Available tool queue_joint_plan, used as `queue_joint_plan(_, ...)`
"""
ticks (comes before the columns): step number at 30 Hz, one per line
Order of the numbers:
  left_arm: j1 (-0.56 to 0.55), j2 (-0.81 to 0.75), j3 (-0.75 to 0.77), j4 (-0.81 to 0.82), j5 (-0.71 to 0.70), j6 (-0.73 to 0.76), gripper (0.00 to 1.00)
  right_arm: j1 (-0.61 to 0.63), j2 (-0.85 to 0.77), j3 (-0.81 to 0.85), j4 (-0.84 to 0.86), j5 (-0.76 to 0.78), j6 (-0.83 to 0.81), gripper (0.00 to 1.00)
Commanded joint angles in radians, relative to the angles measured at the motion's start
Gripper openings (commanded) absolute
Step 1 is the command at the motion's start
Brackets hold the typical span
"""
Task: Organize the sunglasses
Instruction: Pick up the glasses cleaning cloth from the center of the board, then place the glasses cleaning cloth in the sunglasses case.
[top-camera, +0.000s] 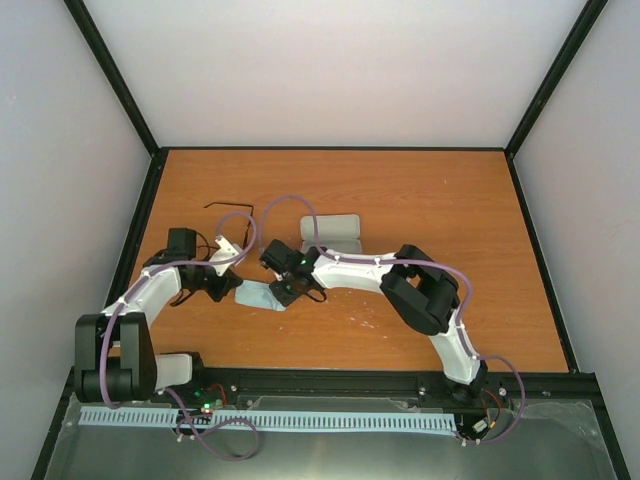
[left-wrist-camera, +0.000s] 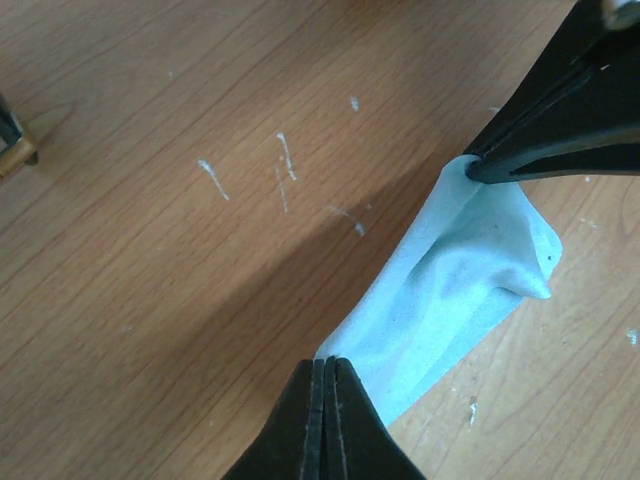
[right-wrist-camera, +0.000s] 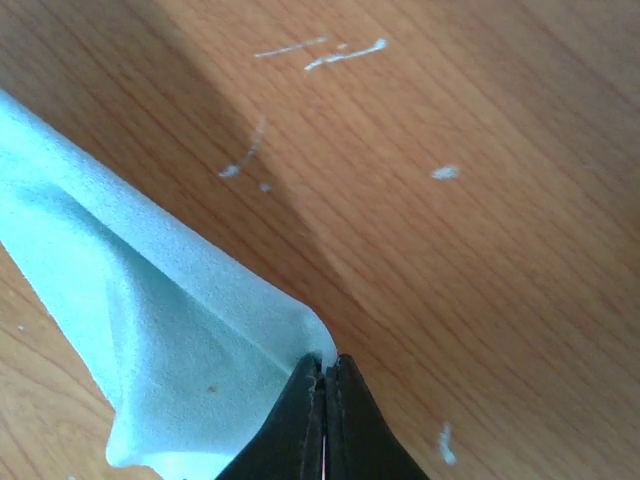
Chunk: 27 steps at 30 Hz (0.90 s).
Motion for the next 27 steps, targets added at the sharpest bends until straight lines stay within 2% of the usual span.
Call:
queue_joint_plan(1,-0.016,0.022,0.047,0.009,0.060,-0.033,0.00,-0.010,-0.091,-0.044,0.013,0.080,0.020,0.03)
queue_joint_plan(6,-0.052,0.050,0.081,0.015,0.072,-0.055,0.01,-0.018,-0.150,-0.088,0.032,0.118,0.026,0.03)
queue_joint_plan(15,-0.206,0.130,0.156,0.066,0.049,-0.139,0.01,-0.031,-0.226,-0.143,0.035,0.173,0.029,0.03)
queue_joint_plan(27,-0.290,0.230,0.262,0.110,0.047,-0.190,0.01,-0.097,-0.327,-0.218,0.019,0.207,0.015,0.03)
